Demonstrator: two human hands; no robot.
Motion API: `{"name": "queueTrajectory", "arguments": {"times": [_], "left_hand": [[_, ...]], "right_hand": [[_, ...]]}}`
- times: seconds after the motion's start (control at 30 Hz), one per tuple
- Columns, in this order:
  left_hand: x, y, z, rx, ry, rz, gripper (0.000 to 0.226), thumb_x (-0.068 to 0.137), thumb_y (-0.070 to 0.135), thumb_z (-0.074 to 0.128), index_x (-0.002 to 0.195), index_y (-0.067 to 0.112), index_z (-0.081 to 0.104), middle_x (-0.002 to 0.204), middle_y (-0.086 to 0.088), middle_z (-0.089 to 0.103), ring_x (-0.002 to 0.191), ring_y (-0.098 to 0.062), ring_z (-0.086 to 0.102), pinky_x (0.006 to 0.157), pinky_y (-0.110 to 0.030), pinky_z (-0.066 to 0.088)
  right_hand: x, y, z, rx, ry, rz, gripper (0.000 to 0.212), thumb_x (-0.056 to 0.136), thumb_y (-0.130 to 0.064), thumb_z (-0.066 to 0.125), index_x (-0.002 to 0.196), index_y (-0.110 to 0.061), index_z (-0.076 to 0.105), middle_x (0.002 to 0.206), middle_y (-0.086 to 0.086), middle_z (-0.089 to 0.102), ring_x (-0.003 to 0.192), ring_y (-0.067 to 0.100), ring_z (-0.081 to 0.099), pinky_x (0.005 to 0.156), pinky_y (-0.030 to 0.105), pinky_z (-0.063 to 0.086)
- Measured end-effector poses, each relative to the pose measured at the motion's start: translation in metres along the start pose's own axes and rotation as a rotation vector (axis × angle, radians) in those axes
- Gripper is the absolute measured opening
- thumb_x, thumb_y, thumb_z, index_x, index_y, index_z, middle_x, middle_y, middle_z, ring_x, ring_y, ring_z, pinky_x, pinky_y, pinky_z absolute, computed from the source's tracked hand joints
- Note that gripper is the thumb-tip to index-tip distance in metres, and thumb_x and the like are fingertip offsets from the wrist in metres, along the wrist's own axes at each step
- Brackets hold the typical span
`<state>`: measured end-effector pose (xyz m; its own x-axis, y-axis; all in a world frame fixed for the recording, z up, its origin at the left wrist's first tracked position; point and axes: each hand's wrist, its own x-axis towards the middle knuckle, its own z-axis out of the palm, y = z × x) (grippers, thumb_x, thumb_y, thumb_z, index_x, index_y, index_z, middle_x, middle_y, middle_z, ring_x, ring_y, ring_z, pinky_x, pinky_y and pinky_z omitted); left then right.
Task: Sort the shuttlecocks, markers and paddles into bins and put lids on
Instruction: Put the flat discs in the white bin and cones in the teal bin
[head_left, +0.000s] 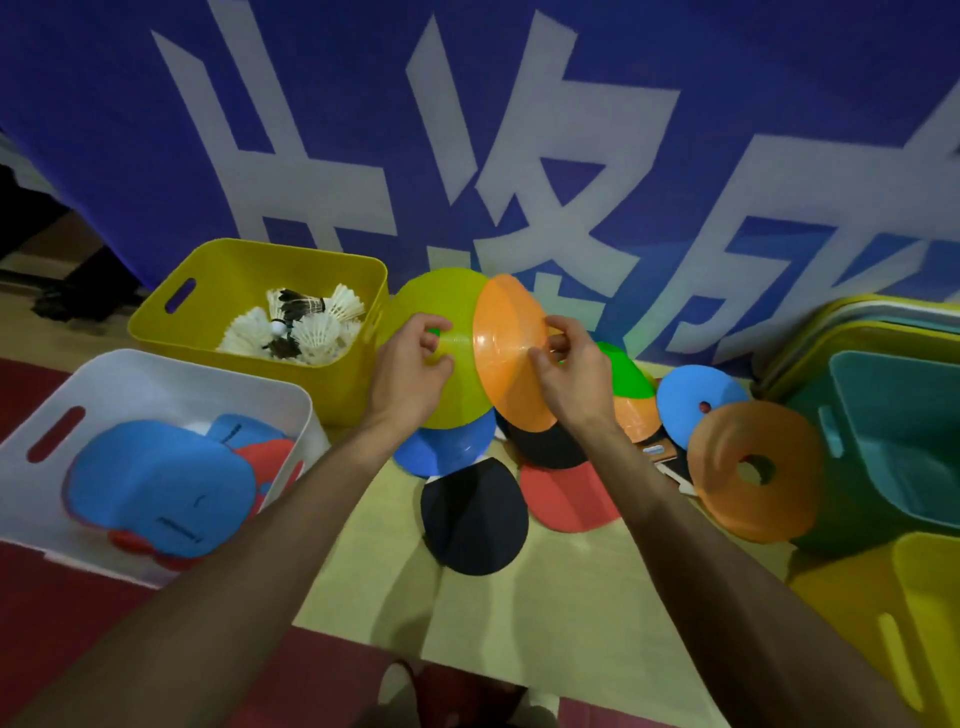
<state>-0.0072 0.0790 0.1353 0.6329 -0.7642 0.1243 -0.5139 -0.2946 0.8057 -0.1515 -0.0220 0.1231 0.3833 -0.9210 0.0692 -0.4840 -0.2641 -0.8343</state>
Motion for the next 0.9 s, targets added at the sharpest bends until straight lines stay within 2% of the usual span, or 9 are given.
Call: {"name": "queueTrajectory", "arguments": {"times": [0.07,0.13,0.37,0.5,0.6,0.73,0.83,0.9], "left_hand": [[0.009,0.015,0.010,-0.015,-0.021,0.044,0.031,0.083,0.005,0.064,0.111,0.017,0.060,0.088,0.001,0.051,0.082,-0.014,0.051,0.073,-0.026,0.043],[0.016,0.034,0.024,-0.026,-0.040,0.090,0.031,0.082,0.005,0.064,0.109,0.019,0.060,0.085,0.003,0.051,0.081,-0.015,0.052,0.075,-0.029,0.044],[0.025,0.109,0.095,-0.034,-0.186,0.263,0.031,0.081,0.003,0.064,0.109,0.015,0.060,0.086,0.002,0.051,0.080,-0.014,0.050,0.073,-0.021,0.039],[0.019,0.148,0.146,-0.025,-0.269,0.347,0.032,0.083,0.006,0.064,0.113,0.018,0.059,0.092,0.002,0.054,0.085,-0.011,0.052,0.073,-0.021,0.040],[0.011,0.172,0.184,-0.043,-0.328,0.377,0.031,0.083,0.005,0.064,0.112,0.017,0.059,0.090,0.001,0.052,0.083,-0.012,0.050,0.074,-0.024,0.044],[0.004,0.198,0.233,-0.061,-0.400,0.404,0.030,0.081,0.003,0.064,0.108,0.018,0.060,0.081,0.005,0.049,0.077,-0.011,0.047,0.070,-0.019,0.039],[0.001,0.214,0.269,-0.067,-0.452,0.398,0.029,0.081,0.003,0.064,0.104,0.019,0.060,0.073,0.010,0.045,0.074,-0.013,0.045,0.075,-0.027,0.041],[0.000,0.224,0.290,-0.076,-0.476,0.401,0.028,0.081,0.001,0.063,0.104,0.017,0.061,0.071,0.010,0.044,0.072,-0.013,0.044,0.075,-0.026,0.040]], "right_hand": [[0.002,-0.003,-0.020,-0.019,0.049,-0.004,0.042,0.092,-0.021,0.058,0.133,-0.015,0.050,0.114,0.006,0.065,0.107,0.021,0.058,0.087,0.029,0.042],[0.006,-0.001,-0.046,-0.051,0.097,-0.005,0.041,0.093,-0.021,0.057,0.133,-0.015,0.050,0.116,0.007,0.064,0.108,0.021,0.058,0.089,0.032,0.043],[0.017,0.034,-0.151,-0.128,0.274,0.059,0.040,0.093,-0.023,0.055,0.131,-0.016,0.049,0.122,0.008,0.063,0.111,0.025,0.058,0.096,0.039,0.045],[0.014,0.067,-0.209,-0.140,0.368,0.121,0.040,0.090,-0.020,0.057,0.129,-0.015,0.051,0.119,0.009,0.065,0.107,0.025,0.061,0.091,0.035,0.045],[0.010,0.094,-0.244,-0.145,0.418,0.180,0.040,0.090,-0.020,0.058,0.129,-0.015,0.051,0.121,0.010,0.065,0.110,0.027,0.060,0.095,0.038,0.045],[0.003,0.128,-0.282,-0.143,0.471,0.281,0.043,0.092,-0.020,0.057,0.133,-0.012,0.048,0.125,0.012,0.062,0.113,0.029,0.059,0.097,0.041,0.045],[-0.001,0.155,-0.306,-0.133,0.500,0.348,0.043,0.092,-0.018,0.055,0.133,-0.011,0.048,0.127,0.013,0.062,0.115,0.031,0.058,0.097,0.042,0.045],[-0.001,0.172,-0.321,-0.133,0.522,0.392,0.042,0.091,-0.017,0.054,0.132,-0.009,0.047,0.126,0.014,0.061,0.115,0.032,0.057,0.096,0.041,0.044]]}}
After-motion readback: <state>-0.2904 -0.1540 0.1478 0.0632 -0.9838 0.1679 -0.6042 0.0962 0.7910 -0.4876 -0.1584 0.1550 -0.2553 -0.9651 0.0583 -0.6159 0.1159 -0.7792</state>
